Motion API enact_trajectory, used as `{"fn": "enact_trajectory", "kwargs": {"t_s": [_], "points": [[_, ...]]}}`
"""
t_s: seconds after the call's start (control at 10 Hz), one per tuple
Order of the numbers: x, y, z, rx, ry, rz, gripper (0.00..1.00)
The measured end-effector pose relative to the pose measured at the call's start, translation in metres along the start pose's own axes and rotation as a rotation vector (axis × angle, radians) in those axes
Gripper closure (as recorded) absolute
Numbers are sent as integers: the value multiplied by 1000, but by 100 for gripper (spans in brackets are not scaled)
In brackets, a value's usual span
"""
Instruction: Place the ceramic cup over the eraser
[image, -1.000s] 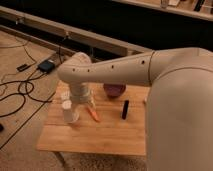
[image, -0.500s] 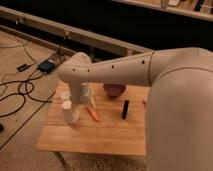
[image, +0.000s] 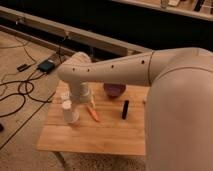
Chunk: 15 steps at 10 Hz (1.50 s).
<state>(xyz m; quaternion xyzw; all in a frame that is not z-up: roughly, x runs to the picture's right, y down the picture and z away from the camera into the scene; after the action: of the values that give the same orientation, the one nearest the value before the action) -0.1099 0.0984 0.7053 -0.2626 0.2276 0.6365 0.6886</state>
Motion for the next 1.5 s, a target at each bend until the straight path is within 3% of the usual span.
{"fn": "enact_trajectory", "kwargs": {"t_s": [0.6, 1.2, 1.5], "points": [[-21, 51, 16, -9, -6, -129, 35], [-59, 106, 62, 27, 5, -243, 35], [-72, 111, 77, 33, 20, -255, 35]]}}
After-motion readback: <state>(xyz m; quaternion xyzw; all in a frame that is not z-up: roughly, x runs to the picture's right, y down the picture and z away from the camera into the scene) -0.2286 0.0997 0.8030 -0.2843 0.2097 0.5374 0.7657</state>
